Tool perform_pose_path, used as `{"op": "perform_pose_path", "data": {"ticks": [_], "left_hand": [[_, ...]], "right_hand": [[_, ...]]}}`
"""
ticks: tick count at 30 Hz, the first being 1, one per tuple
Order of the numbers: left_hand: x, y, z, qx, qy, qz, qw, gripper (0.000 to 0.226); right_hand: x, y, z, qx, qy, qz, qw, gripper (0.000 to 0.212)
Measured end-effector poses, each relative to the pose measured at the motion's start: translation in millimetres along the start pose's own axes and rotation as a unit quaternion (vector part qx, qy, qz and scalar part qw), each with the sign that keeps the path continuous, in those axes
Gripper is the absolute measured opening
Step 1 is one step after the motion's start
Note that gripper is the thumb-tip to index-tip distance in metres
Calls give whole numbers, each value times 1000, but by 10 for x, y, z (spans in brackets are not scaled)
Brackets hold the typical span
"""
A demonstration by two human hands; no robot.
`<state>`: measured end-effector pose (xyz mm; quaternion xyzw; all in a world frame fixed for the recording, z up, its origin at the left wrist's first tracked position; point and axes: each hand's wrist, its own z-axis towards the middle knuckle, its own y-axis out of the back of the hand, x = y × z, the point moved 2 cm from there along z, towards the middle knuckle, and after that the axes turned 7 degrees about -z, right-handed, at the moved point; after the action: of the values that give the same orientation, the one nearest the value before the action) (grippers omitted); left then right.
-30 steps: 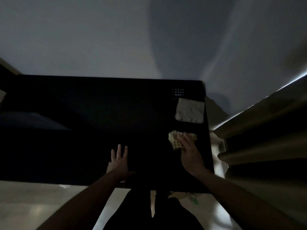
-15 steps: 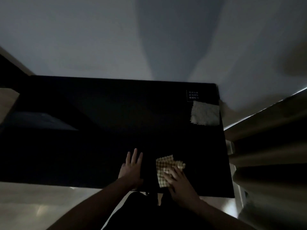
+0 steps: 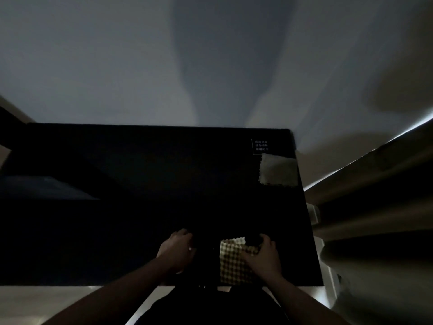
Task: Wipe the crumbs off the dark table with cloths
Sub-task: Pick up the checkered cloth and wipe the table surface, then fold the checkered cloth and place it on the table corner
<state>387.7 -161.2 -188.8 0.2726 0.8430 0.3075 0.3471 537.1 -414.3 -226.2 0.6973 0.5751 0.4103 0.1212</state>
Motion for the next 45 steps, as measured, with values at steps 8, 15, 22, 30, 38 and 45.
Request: {"op": "perform_pose_path", "data": {"ticks": [8, 15, 22, 30, 38, 45], "left_hand": [[-187, 168, -13, -5, 67, -94, 993, 23], [-684, 534, 172, 33, -5, -251, 967, 21], [-1716, 1231, 660, 59, -100, -483, 868, 49], [-2492, 1798, 1059, 57, -123, -487, 863, 22], [-2807, 1855, 1038, -9, -179, -519, 836, 6], [-2789, 1808, 983, 23, -158, -561, 812, 12]], "right_hand": [[310, 133, 170, 75, 100, -41, 991, 27], [777, 1015, 78, 37, 205, 91, 974, 11], [1386, 2090, 33, -35, 334, 123, 934, 19], [1382, 2826, 227, -76, 337, 158, 925, 22], [996, 2409, 410, 47, 135, 447, 883, 88], [1188, 2501, 385, 115, 140, 506, 843, 51]]}}
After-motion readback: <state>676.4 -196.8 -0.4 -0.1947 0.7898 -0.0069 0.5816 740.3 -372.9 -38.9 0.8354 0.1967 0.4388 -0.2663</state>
